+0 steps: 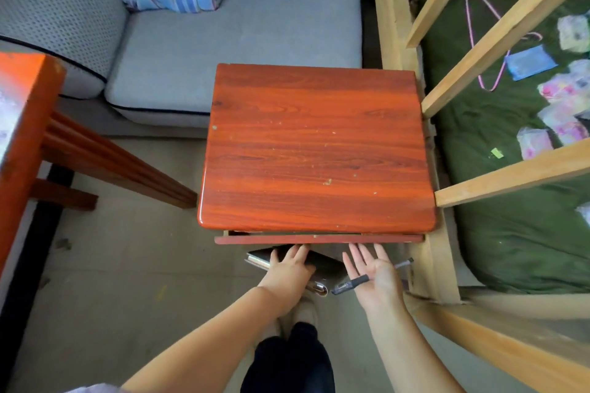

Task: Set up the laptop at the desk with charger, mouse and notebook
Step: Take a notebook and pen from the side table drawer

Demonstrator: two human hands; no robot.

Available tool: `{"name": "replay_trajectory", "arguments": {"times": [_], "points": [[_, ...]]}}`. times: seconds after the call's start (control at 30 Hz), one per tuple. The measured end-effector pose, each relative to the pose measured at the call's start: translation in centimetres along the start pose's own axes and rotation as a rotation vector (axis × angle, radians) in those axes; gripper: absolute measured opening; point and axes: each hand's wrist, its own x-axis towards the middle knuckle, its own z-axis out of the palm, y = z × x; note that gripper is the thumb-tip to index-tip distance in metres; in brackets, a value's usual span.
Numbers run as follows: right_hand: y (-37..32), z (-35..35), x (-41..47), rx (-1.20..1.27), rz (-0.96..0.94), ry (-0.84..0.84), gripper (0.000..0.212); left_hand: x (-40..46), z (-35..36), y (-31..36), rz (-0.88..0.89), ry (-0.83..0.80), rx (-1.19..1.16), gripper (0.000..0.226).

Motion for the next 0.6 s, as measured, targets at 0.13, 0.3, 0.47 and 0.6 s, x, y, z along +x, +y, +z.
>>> {"name": "replay_trajectory", "arguments": {"times": [0.13, 0.3, 0.47, 0.6], "points": [[-0.6, 2.5, 1.4, 0.103, 0.007, -0.058, 0.054, 1.9, -1.3, -1.6, -0.018, 0.042, 0.017, 0.056], [-0.9, 3.2, 1.5, 0.174, 0.063, -0.074, 0.064, 2.4, -2.1, -1.3, -0.057, -0.006, 0.035, 0.057], [-1.4, 2.8, -1.4, -0.018, 0.127, -0.03, 0.063, -1.4, -3.4, 0.4, -0.062, -0.081, -0.094, 0.058], [-3.6, 4.5, -6.5, -0.113, 0.189, -0.055, 0.045, -7.5, -7.3, -0.1, -0.153, -0.059, -0.405, 0.03]]}}
